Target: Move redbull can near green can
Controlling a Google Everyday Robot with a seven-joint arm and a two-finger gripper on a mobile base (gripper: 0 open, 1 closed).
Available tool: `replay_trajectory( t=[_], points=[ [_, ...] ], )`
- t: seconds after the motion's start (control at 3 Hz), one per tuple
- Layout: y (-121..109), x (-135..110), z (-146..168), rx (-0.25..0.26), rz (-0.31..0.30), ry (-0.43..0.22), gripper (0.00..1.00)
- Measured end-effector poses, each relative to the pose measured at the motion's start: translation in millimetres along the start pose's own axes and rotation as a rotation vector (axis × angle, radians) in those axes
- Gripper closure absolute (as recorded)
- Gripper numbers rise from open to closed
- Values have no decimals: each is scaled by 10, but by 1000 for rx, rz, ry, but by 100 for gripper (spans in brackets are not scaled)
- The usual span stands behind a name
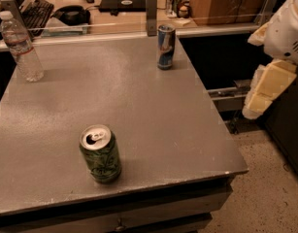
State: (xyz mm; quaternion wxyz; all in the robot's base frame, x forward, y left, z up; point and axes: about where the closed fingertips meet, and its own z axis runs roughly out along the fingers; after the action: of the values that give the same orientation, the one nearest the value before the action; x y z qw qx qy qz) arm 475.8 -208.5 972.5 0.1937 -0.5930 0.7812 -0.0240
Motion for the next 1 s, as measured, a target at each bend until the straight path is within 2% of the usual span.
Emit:
replay_trajectory(
  t=[0.33,0.67,1.0],
  points=[
    [-457,-182,296,28,46,-106,0],
    [-1109,-546,705,53,115,-274,0],
    [-1568,-877,898,98,149,-404,0]
  ],
)
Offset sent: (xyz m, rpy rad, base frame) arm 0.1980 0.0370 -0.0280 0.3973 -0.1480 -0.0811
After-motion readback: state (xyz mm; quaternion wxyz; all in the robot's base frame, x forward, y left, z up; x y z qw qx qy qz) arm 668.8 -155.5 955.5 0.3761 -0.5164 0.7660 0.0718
